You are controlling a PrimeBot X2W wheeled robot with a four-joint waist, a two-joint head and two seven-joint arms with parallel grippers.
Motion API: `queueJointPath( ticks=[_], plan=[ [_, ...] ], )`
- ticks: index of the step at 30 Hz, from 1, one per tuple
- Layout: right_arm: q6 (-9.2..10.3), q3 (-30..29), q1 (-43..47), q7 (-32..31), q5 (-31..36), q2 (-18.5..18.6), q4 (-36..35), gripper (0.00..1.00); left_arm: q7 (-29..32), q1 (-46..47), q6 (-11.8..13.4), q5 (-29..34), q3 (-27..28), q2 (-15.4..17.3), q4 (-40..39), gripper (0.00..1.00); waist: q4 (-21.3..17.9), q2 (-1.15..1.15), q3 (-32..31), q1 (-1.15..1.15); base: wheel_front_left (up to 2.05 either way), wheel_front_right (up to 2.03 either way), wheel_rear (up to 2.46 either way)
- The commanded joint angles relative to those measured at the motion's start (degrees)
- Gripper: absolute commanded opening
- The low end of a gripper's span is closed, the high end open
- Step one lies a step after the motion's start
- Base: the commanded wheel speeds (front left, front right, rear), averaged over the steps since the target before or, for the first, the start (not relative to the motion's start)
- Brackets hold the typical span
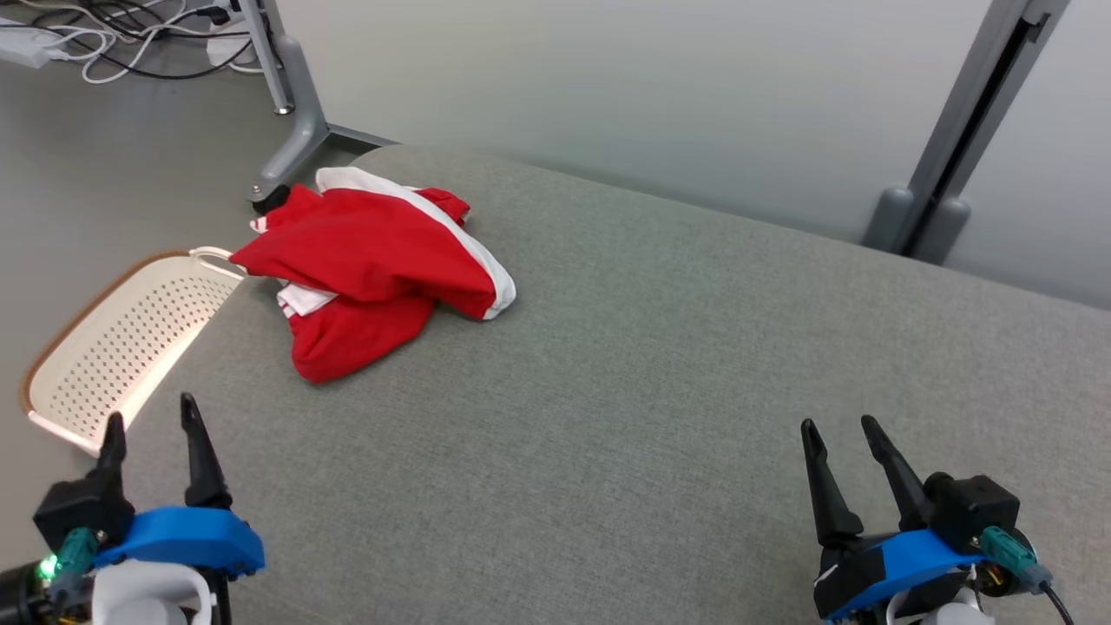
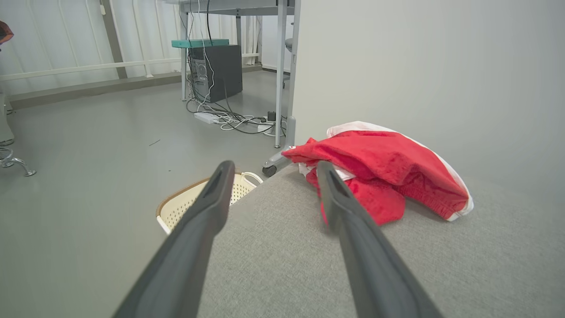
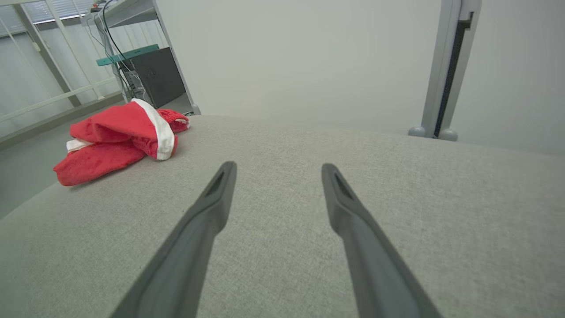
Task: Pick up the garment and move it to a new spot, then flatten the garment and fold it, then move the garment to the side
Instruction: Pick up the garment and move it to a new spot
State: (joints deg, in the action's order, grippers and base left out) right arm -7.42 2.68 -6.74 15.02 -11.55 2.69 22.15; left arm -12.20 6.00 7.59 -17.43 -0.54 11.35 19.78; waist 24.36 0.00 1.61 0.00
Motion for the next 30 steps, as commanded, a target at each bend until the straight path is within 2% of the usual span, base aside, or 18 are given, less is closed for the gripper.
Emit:
queueJointPath(
  ticks=[1, 11, 21, 25, 30],
  plan=[
    [-0.13, -0.31, -1.13, 0.24, 1.15, 0.36, -0.86, 1.00, -0.56, 2.78, -0.34, -0.75, 0.99, 1.01, 0.44, 1.00, -1.07, 0.00, 1.08, 0.00, 0.00, 0.00, 0.00],
    [-0.13, -2.24, -4.30, 0.24, 6.10, 0.37, -5.48, 1.00, -0.74, 15.15, -0.94, -3.45, 4.08, 3.90, 3.05, 1.00, -7.00, 0.00, 8.70, 0.00, 0.00, 0.00, 0.00],
    [-0.08, -4.00, -7.36, -0.13, 8.84, 3.13, -12.65, 1.00, 1.46, 30.53, -3.13, -4.20, 4.67, 9.68, 12.44, 1.00, -14.32, 0.00, 18.43, 0.00, 0.00, 0.00, 0.00],
    [-0.08, -4.82, -7.23, -1.18, 8.75, 4.05, -16.40, 1.00, 5.33, 36.16, -4.90, -4.50, 3.69, 11.79, 18.16, 1.00, -16.43, 0.00, 21.72, 0.00, 0.00, 0.00, 0.00],
    [-0.08, -4.95, -6.82, -1.69, 8.31, 4.30, -18.70, 1.00, 13.42, 40.40, -6.45, -4.96, 1.89, 13.07, 25.06, 1.00, -17.60, 0.00, 23.73, 0.00, 0.00, 0.00, 0.00]
  ],
)
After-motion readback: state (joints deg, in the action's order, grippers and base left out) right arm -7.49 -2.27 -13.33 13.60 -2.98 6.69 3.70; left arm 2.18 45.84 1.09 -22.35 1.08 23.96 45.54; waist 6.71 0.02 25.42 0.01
